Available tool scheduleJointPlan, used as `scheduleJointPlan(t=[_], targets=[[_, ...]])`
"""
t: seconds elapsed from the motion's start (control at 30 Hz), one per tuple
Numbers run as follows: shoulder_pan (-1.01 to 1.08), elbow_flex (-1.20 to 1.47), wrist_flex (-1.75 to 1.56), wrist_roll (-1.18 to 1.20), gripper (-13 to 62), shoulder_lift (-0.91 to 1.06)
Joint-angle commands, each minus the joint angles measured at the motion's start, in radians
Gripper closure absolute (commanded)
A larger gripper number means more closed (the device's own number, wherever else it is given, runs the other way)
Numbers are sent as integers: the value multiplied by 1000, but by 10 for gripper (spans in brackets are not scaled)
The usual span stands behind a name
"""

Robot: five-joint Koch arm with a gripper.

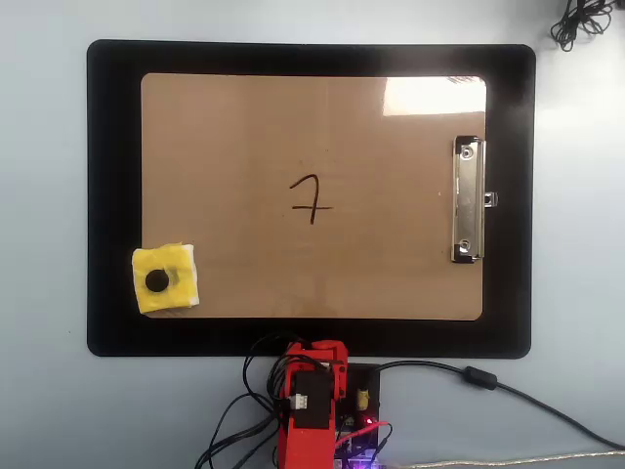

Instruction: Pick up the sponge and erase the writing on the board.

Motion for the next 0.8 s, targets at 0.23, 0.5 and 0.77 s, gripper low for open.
scheduleJointPlan(t=[0.23, 0.5, 0.77], targets=[[0, -9, 29, -12, 147, 44], [-98, -330, -6, -6, 155, 31], [-765, -431, -505, -49, 168, 32]])
